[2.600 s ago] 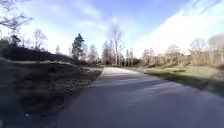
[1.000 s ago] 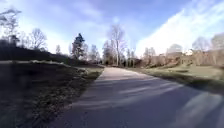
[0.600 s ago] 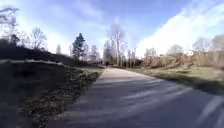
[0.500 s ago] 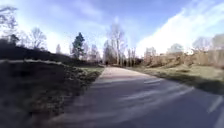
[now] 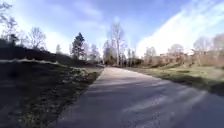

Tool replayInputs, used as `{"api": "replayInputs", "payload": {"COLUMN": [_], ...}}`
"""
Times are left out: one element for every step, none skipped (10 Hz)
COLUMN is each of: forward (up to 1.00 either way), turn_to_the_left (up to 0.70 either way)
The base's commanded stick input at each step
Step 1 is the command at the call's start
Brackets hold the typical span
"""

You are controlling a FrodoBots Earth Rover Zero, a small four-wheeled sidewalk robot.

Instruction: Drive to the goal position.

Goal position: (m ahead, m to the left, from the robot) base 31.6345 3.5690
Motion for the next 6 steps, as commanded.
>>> {"api": "replayInputs", "payload": {"forward": [1.00, 1.00, 1.00, 1.00, 1.00, 1.00], "turn_to_the_left": [0.00, 0.00, 0.00, 0.00, 0.00, 0.00]}}
